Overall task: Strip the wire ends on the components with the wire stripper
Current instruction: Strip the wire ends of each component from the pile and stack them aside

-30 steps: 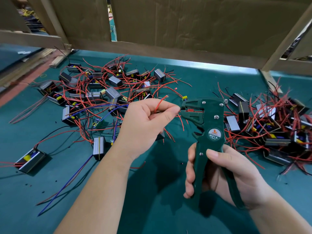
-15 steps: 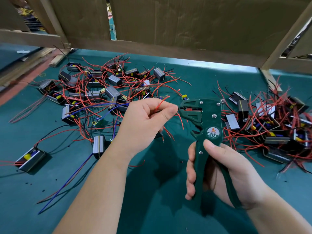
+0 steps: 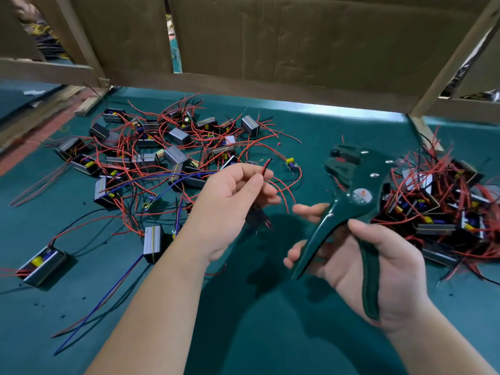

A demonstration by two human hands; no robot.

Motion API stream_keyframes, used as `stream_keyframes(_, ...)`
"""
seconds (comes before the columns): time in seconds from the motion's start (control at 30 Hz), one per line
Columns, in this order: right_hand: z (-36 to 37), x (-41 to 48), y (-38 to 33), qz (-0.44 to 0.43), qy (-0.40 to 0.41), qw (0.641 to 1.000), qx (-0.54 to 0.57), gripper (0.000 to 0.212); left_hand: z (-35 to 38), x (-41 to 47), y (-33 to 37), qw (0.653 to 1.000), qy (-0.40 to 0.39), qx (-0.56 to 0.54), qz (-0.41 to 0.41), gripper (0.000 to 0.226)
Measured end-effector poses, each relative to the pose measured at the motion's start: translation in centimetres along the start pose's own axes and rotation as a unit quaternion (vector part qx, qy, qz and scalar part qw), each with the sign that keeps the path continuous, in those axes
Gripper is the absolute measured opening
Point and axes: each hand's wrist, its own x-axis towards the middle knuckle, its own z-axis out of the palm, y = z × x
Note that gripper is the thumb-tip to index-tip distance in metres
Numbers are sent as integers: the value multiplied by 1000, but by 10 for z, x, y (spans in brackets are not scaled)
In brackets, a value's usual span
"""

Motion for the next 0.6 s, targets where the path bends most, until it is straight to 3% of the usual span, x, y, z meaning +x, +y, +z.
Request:
stream_keyframes(0.2, 10, -4, 15, 52, -65, 994, -69, 60, 22, -8, 2, 978, -15, -203, -47, 18)
stream_keyframes(0.37, 12, -4, 18, 70, -41, 991, -103, 56, 28, -6, -1, 979, 33, -198, -34, 19)
stream_keyframes(0.5, 12, -7, 13, 75, -71, 991, -90, 61, 14, 0, 1, 977, 161, -126, 54, 21)
stream_keyframes(0.6, 10, -8, 8, 64, -88, 991, -80, 63, 0, 5, 3, 964, 212, -146, 68, 22)
